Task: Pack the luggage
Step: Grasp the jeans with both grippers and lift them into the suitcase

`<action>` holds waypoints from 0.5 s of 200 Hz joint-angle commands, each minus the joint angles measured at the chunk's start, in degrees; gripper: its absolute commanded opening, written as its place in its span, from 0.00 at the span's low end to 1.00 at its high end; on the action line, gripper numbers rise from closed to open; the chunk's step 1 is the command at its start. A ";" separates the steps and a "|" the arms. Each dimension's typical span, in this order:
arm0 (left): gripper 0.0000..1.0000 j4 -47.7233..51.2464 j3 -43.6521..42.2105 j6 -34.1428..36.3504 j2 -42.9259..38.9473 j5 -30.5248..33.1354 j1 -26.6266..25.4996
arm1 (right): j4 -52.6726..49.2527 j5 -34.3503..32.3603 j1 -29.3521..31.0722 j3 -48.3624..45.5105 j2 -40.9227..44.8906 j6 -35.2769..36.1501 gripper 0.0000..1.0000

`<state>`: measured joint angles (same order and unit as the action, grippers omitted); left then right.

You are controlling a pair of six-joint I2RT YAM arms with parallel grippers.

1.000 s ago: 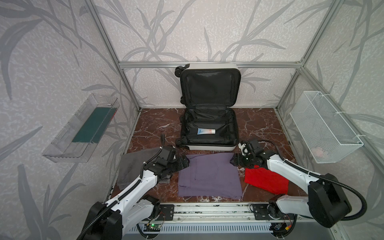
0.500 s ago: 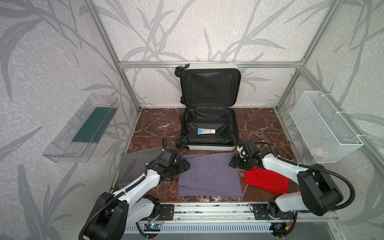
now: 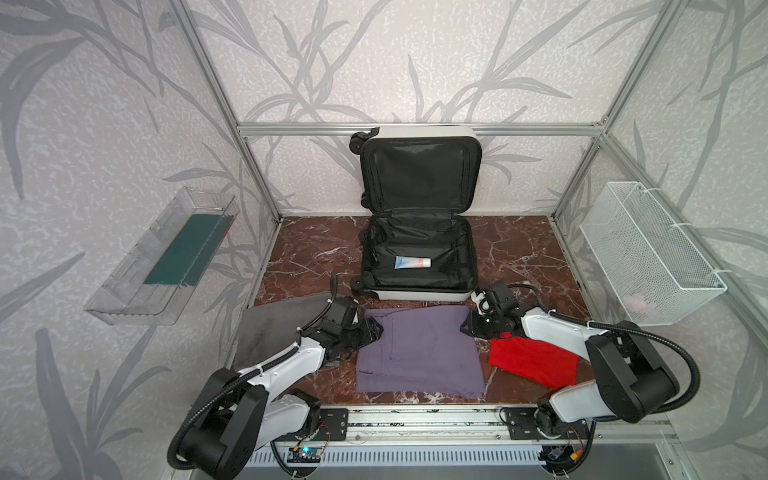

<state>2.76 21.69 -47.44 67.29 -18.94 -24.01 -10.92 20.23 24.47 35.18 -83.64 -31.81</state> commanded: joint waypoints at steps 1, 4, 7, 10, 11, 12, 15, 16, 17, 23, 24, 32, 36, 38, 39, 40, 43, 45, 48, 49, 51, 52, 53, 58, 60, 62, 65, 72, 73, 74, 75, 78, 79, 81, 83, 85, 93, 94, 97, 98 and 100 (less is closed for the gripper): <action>0.52 -4.32 -2.46 -2.11 0.58 -2.58 -0.81 | 0.10 2.32 0.08 -1.36 0.61 -0.36 0.05; 0.49 -4.67 -2.62 -2.27 0.57 -2.71 -0.86 | 0.11 2.48 0.08 -1.42 0.79 -0.36 0.02; 0.46 -5.04 -2.75 -2.35 0.57 -2.76 -0.88 | 0.18 2.64 0.06 -1.50 0.90 -0.36 0.00; 0.42 -5.34 -2.87 -2.50 0.50 -2.85 -1.01 | 0.19 2.82 0.08 -1.56 1.07 -0.33 0.00; 0.41 -5.42 -2.92 -2.53 0.49 -2.90 -0.98 | 0.24 2.94 0.06 -1.58 1.09 -0.30 0.00; 0.40 -5.50 -2.95 -2.55 0.53 -2.92 -1.01 | 0.22 2.96 0.06 -1.64 1.14 -0.33 0.00; 0.37 -5.71 -3.05 -2.59 0.41 -2.94 -1.08 | 0.20 3.20 0.08 -1.70 1.33 -0.27 0.00; 0.35 -5.78 -3.10 -2.67 0.35 -2.99 -1.06 | 0.24 3.26 0.06 -1.69 1.39 -0.27 0.00; 0.34 -5.85 -3.12 -2.71 0.33 -3.01 -1.05 | 0.22 3.34 0.06 -1.74 1.47 -0.27 0.00; 0.26 -6.09 -3.20 -2.76 0.01 -3.10 -1.15 | 0.14 3.77 0.05 -1.83 1.89 -0.27 0.00; 0.25 -6.14 -3.13 -2.84 -0.02 -3.11 -1.23 | 0.12 3.81 0.10 -1.89 1.98 -0.31 0.00; 0.14 -6.06 -3.09 -3.00 -0.62 -3.29 -1.33 | -0.20 4.45 0.06 -1.87 2.71 -0.11 0.00; 0.07 -5.82 -2.94 -3.05 -1.09 -3.30 -1.41 | -0.43 4.82 0.06 -1.87 3.17 -0.09 0.00; 0.04 -5.64 -2.90 -3.02 -1.30 -3.30 -1.48 | -0.60 5.04 0.05 -1.89 3.34 -0.09 0.00; 0.03 -5.56 -2.89 -3.10 -1.47 -3.30 -1.52 | -0.64 5.15 0.10 -1.88 3.50 -0.05 0.00; 0.01 -5.48 -2.80 -3.14 -1.59 -3.30 -1.55 | -0.71 5.25 0.12 -1.83 3.66 -0.03 0.00; 0.00 -5.08 -2.64 -3.25 -2.09 -3.30 -1.60 | -0.98 5.59 0.09 -1.79 4.11 -0.01 0.00; 0.00 -4.79 -2.58 -3.31 -2.38 -3.30 -1.62 | -1.22 5.78 0.06 -1.78 4.41 0.06 0.00; 0.00 -4.34 -2.34 -3.40 -3.00 -3.30 -1.65 | -1.51 6.06 0.06 -1.64 4.85 0.08 0.00; 0.00 -4.17 -2.31 -3.38 -3.20 -3.21 -1.74 | -1.62 6.14 0.10 -1.67 5.04 0.08 0.00; 0.00 -3.82 -2.21 -3.43 -3.67 -3.21 -1.79 | -1.89 6.38 0.15 -1.64 5.41 0.15 0.00; 0.00 -3.69 -2.11 -3.40 -3.88 -3.21 -1.81 | -1.99 6.44 0.15 -1.58 5.67 0.16 0.00; 0.00 -3.45 -2.10 -3.47 -4.08 -3.17 -1.82 | -2.13 6.51 0.14 -1.55 5.85 0.21 0.00; 0.00 -2.45 -1.74 -3.57 -5.52 -3.00 -2.06 | -2.89 6.95 0.18 -1.39 6.88 0.32 0.00; 0.00 -2.07 -1.61 -3.61 -6.14 -2.89 -2.15 | -3.23 7.11 0.17 -1.31 7.32 0.39 0.00; 0.00 -1.58 -1.42 -3.69 -6.76 -2.76 -2.20 | -3.56 7.22 0.19 -1.25 7.80 0.42 0.00; 0.00 -0.73 -1.17 -3.69 -7.68 -2.52 -2.38 | -4.11 7.38 0.25 -1.13 8.51 0.54 0.00; 0.00 1.14 -0.47 -3.85 -10.15 -1.98 -2.69 | -5.63 7.70 0.29 -0.72 10.26 0.77 0.00; 0.00 1.47 -0.40 -3.87 -10.46 -1.89 -2.74 | -5.79 7.75 0.35 -0.63 10.52 0.78 0.00; 0.00 1.81 -0.28 -3.88 -10.92 -1.80 -2.77 | -6.05 7.82 0.38 -0.55 10.78 0.83 0.00; 0.00 2.07 -0.18 -3.88 -11.29 -1.76 -2.83 | -6.27 7.90 0.35 -0.50 11.04 0.90 0.00; 0.00 3.15 0.19 -3.94 -12.32 -1.49 -2.95 | -6.93 8.02 0.44 -0.30 11.70 1.01 0.00; 0.00 3.35 0.28 -3.96 -12.73 -1.38 -2.96 | -7.19 8.05 0.47 -0.21 12.03 1.07 0.00; 0.00 3.97 0.52 -3.93 -13.44 -1.26 -3.04 | -7.58 8.11 0.42 -0.05 12.60 1.12 0.00; 0.00 4.65 0.78 -3.90 -14.25 -1.12 -3.08 | -8.14 8.15 0.47 0.10 13.14 1.29 0.00; 0.00 5.31 1.02 -3.93 -14.87 -0.93 -3.15 | -8.57 8.16 0.53 0.25 13.67 1.31 0.00; 0.00 7.69 2.16 -3.97 -17.77 -0.13 -3.38 | -10.45 8.37 0.72 1.16 15.57 1.60 0.00; 0.00 7.95 2.28 -4.02 -18.18 0.00 -3.35 | -10.71 8.40 0.78 1.27 15.81 1.63 0.00; 0.00 8.76 2.68 -3.98 -19.10 0.22 -3.40 | -11.34 8.52 0.84 1.60 16.53 1.73 0.00; 0.00 9.06 2.80 -4.02 -19.51 0.27 -3.45 | -11.64 8.52 0.84 1.71 16.77 1.78 0.00; 0.00 9.51 3.06 -4.05 -20.10 0.43 -3.49 | -11.99 8.58 0.84 1.99 17.17 1.89 0.00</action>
<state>5.65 20.18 -50.24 54.19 -20.40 -26.79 -15.68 25.76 24.58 34.17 -71.68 -31.44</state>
